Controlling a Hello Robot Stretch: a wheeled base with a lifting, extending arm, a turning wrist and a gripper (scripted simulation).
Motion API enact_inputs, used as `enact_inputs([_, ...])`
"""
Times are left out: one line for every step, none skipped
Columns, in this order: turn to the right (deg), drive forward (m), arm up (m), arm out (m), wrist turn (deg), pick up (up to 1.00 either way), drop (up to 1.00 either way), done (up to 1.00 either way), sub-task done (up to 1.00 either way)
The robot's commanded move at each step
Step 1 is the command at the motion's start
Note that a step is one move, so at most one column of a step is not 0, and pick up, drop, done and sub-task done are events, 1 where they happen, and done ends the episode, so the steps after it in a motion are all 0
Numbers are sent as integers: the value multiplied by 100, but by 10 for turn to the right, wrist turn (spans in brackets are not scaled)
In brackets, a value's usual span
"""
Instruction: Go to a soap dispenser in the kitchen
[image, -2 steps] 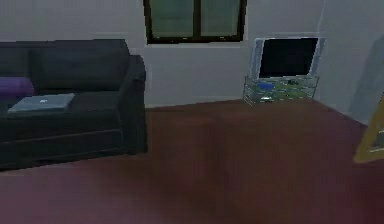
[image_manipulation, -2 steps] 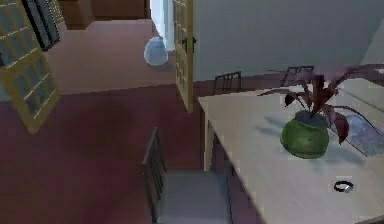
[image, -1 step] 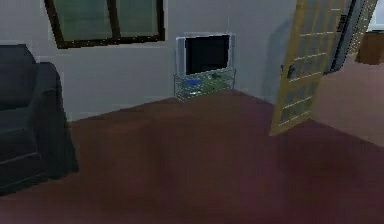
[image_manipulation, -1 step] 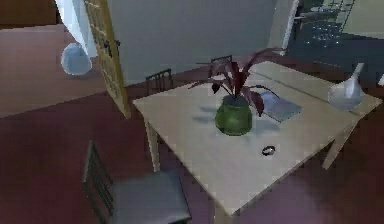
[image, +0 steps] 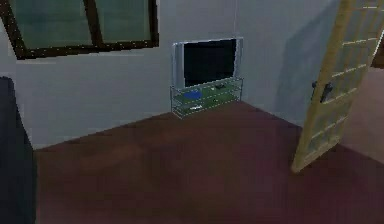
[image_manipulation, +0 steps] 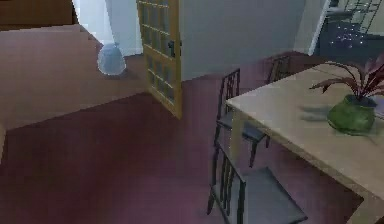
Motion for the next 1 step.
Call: enact_inputs([450,0,0,0,0,0,0,0,0])
